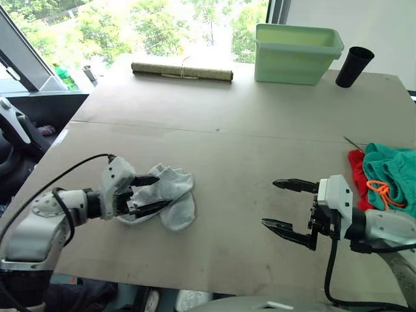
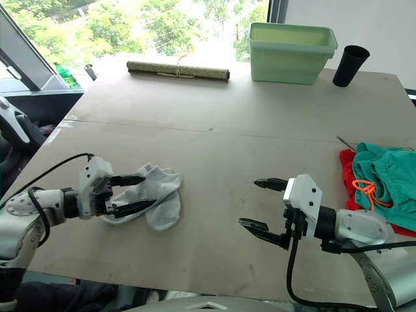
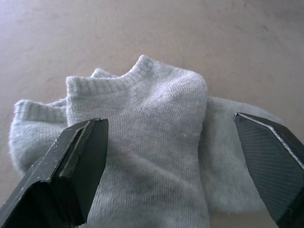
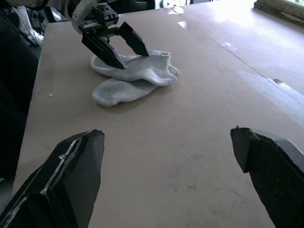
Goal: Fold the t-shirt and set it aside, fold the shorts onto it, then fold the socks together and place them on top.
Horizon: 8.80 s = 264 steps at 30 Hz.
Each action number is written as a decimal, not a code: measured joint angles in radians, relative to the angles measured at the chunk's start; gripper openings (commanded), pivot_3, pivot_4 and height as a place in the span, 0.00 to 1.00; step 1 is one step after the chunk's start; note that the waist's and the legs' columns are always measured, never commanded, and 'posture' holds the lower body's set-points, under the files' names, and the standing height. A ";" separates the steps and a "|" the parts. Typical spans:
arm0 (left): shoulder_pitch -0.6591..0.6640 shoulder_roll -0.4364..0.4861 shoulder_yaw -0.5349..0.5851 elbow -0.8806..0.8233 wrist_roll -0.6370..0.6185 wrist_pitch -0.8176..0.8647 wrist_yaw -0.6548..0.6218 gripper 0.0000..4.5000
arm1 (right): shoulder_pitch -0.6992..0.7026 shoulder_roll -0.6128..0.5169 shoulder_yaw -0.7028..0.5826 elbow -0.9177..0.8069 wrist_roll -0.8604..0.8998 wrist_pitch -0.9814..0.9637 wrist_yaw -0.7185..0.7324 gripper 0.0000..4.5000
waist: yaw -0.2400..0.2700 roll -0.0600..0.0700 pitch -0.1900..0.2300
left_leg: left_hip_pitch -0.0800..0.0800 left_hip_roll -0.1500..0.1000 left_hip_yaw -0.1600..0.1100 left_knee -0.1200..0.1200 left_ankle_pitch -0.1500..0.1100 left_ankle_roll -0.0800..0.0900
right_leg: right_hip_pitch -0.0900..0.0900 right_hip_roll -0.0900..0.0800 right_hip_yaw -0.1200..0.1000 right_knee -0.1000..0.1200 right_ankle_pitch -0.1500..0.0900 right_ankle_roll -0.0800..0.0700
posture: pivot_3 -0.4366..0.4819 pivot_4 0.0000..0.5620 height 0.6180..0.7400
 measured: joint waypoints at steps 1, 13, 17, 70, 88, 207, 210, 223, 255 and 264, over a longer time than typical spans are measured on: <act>-0.001 -0.005 -0.015 -0.008 0.021 -0.002 0.015 1.00 | 0.012 -0.004 0.001 0.003 -0.011 -0.014 -0.005 1.00 | 0.000 0.000 0.000 | 0.000 0.000 0.000 0.000 0.000 0.000 | 0.000 0.000 0.000 0.000 0.000 0.000 | 0.48 0.27 1.00; -0.060 -0.056 -0.186 -0.003 0.255 -0.108 0.150 0.81 | 0.041 -0.012 0.055 0.028 -0.089 -0.088 -0.071 1.00 | 0.002 0.005 -0.003 | 0.001 0.000 0.000 0.001 0.000 0.000 | 0.001 0.000 -0.001 0.000 0.000 0.000 | 0.48 0.27 1.00; -0.131 -0.252 -0.168 -0.126 0.225 0.270 0.390 0.44 | 0.040 -0.015 0.059 0.028 -0.098 -0.090 -0.101 1.00 | 0.018 0.014 -0.010 | 0.002 -0.001 0.000 0.004 -0.002 0.005 | 0.004 -0.001 -0.003 0.002 -0.001 0.007 | 0.48 0.27 1.00; -0.524 -0.231 -0.376 -0.079 0.165 0.563 0.217 0.95 | -0.290 0.029 0.283 0.117 -0.128 0.152 -0.276 1.00 | 0.001 -0.003 -0.001 | -0.002 0.000 0.000 0.004 0.004 0.006 | 0.003 0.001 -0.007 0.003 0.000 0.010 | 0.48 0.27 1.00; -0.579 -0.218 -0.599 -0.152 0.291 0.603 0.453 0.48 | -0.286 0.010 0.231 0.083 -0.085 0.214 -0.302 1.00 | 0.000 -0.002 -0.001 | -0.001 0.001 0.001 0.004 0.004 0.006 | 0.003 0.003 -0.003 0.003 0.002 0.005 | 0.48 0.27 1.00; -0.675 -0.191 -0.238 0.462 0.079 0.211 -0.059 0.47 | -0.580 0.294 0.233 0.485 -0.045 0.531 -0.579 0.01 | -0.026 -0.001 -0.003 | -0.013 0.002 -0.003 0.018 0.004 0.006 | -0.005 0.003 -0.007 0.015 0.003 0.006 | 0.48 0.27 1.00; -0.670 -0.191 -0.246 0.420 0.081 0.207 -0.076 0.47 | -0.579 0.294 0.233 0.471 -0.047 0.532 -0.578 0.01 | -0.026 -0.001 -0.003 | -0.014 0.002 -0.003 0.018 0.004 0.006 | -0.005 0.003 -0.007 0.015 0.003 0.006 | 0.48 0.27 1.00; -0.674 -0.235 -0.328 0.562 0.267 -0.022 0.000 0.47 | -0.579 0.291 0.234 0.460 -0.050 0.536 -0.570 0.01 | -0.026 -0.001 -0.003 | -0.014 0.002 -0.002 0.018 0.004 0.006 | -0.005 0.004 -0.007 0.015 0.003 0.006 | 0.48 0.27 1.00; -0.818 -0.228 -0.249 0.783 0.231 -0.048 -0.166 0.01 | -0.772 0.358 0.158 0.680 -0.016 0.483 -0.526 0.00 | -0.028 -0.001 -0.003 | -0.014 0.002 -0.001 0.018 0.004 0.006 | -0.006 0.005 -0.007 0.016 0.003 0.006 | 0.48 0.27 1.00; -0.817 -0.263 -0.277 0.851 0.317 -0.124 -0.068 0.16 | -0.848 0.311 0.291 0.892 -0.125 0.357 -0.402 0.20 | -0.030 -0.001 -0.003 | -0.014 0.002 0.000 0.018 0.004 0.006 | -0.007 0.005 -0.006 0.016 0.003 0.006 | 0.48 0.27 1.00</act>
